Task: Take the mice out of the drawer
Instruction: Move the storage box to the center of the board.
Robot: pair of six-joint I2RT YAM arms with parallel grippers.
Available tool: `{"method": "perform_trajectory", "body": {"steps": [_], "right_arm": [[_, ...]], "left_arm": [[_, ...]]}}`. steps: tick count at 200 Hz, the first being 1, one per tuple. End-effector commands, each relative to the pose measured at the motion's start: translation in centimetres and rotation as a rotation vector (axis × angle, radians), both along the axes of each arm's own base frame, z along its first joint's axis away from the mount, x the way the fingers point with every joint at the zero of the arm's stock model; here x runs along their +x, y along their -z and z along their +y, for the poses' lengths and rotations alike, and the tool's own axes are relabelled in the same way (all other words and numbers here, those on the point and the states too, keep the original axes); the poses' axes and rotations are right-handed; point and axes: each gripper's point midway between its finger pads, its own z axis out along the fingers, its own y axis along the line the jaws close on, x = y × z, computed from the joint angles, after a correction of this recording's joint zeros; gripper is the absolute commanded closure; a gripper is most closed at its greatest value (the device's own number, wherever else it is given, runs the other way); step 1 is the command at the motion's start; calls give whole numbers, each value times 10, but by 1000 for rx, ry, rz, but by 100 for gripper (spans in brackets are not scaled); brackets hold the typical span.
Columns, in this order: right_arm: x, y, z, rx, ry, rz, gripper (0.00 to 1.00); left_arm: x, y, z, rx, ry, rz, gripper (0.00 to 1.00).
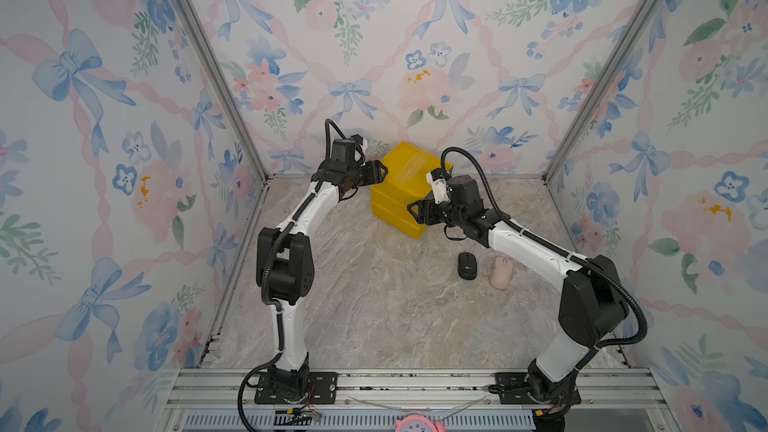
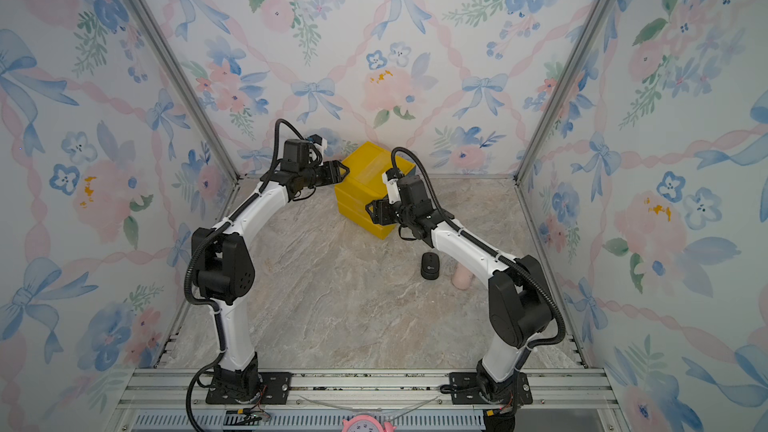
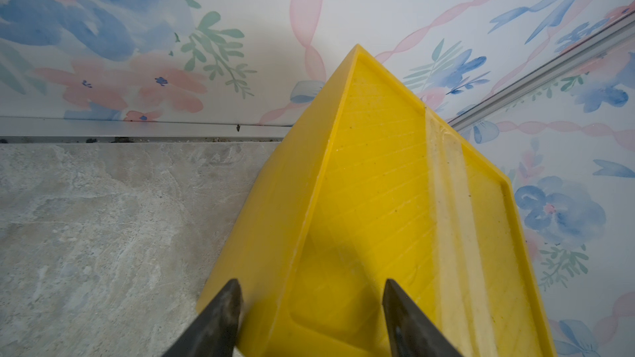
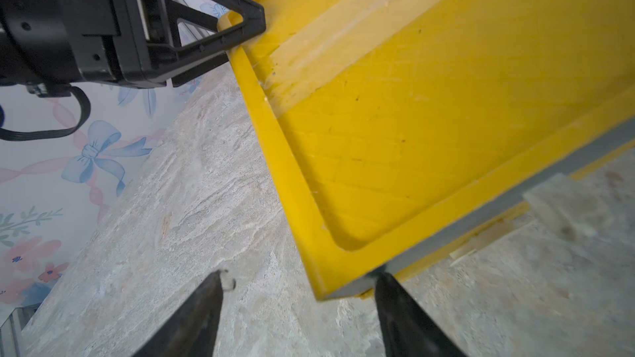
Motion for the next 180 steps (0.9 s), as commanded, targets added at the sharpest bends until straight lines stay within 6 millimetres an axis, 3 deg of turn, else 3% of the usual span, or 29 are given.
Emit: {"method": "perform_trajectory", "body": {"steps": [1, 46, 75, 98, 109, 111, 117, 139, 151, 164, 180], "right_arm": [[-12, -21, 33, 42, -92, -22, 29], [-44, -28, 67, 53, -145, 0, 29], [-70, -21, 90, 104, -151, 36, 30], [-91, -30, 99, 83, -169, 6, 29], [-94, -29, 93, 84, -156, 20, 29], [-95, -38, 88, 95, -150, 8, 29], [-96, -39, 77, 89, -129, 10, 28], [-91, -24, 27, 7, -48, 24, 26], [-83, -13, -1, -3, -20, 62, 26], [-75, 0, -27, 51, 28, 116, 25], [-63, 8, -50, 216, 105, 183, 24]], "left_arm": [[-22, 10, -16, -23, 66, 67, 34], [-40, 3, 2, -9, 17, 72, 34], [-51, 10, 31, -3, -54, 102, 34], [-56, 10, 47, -20, -78, 117, 33], [-61, 2, 47, -31, -67, 106, 33], [-62, 1, 46, -33, -65, 105, 33], [-65, -4, 44, -45, -59, 100, 33], [-79, -22, 26, -79, -40, 88, 30], [-84, -22, 19, -108, -78, 120, 27], [-90, -16, 20, -169, -170, 186, 29], [-97, -17, 7, -246, -210, 209, 28]]}}
